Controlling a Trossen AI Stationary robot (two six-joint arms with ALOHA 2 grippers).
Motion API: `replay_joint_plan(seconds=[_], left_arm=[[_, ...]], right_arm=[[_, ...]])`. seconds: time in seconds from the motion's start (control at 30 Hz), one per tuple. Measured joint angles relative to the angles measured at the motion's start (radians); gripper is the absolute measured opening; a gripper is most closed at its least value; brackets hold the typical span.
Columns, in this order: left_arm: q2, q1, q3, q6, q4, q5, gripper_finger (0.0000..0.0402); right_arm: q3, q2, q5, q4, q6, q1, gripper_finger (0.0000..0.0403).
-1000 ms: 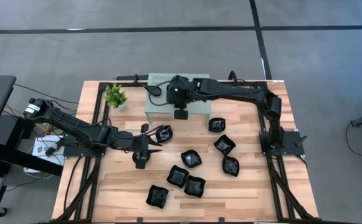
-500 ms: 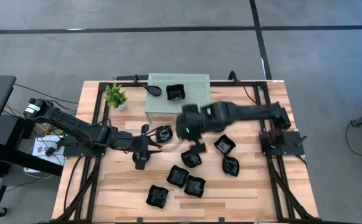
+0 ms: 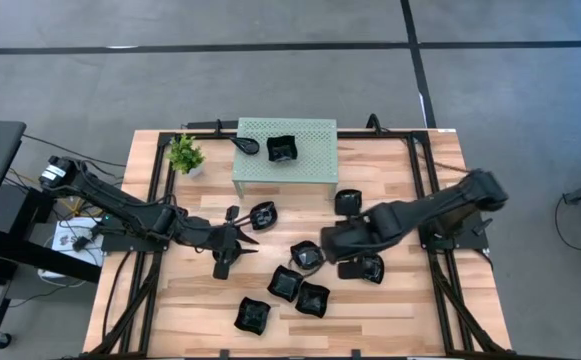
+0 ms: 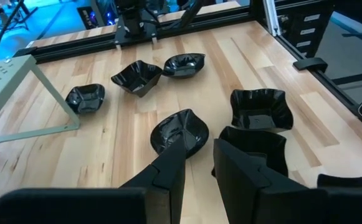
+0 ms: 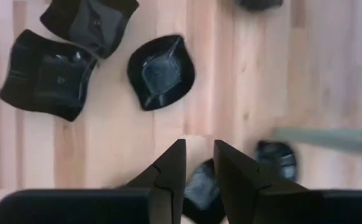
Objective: Pick & Place Mini shaped plates
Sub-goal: Stack the distorted square plate on top of the other distorted square plate on the shelf
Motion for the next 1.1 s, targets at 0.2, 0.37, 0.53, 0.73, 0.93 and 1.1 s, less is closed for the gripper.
replay_joint_plan(seconds=[0.2, 0.37, 0.53, 0.73, 0.93, 1.1], left_arm=[[0.0, 0.0, 0.0, 0.002, 0.003, -0.001, 0.0085], [0.0, 0.005, 0.0, 0.002, 0.026, -0.004, 0.0085], [0.0, 0.005, 0.0, 0.002, 0.037, -0.005, 0.0085], [0.0, 0.005, 0.0, 0.002, 0.04, -0.005, 0.0085], [0.0, 0.005, 0.0, 0.002, 0.043, -0.005, 0.0085], [0.0, 0.005, 0.0, 0.002, 0.044, -0.005, 0.0085]], right_arm=[[-0.435, -0.225, 0.014, 0.245, 0.263, -0.001, 0.0077], [-0.655, -0.307, 0.05, 0.337, 0.426, -0.002, 0.0077], [-0.738, -0.305, 0.067, 0.388, 0.474, -0.01, 0.0077], [-0.736, -0.258, 0.096, 0.512, 0.475, -0.071, 0.0077], [-0.736, -0.18, 0.056, 0.518, 0.521, -0.149, 0.0077], [-0.736, -0.114, -0.072, 0.522, 0.588, -0.166, 0.0077]])
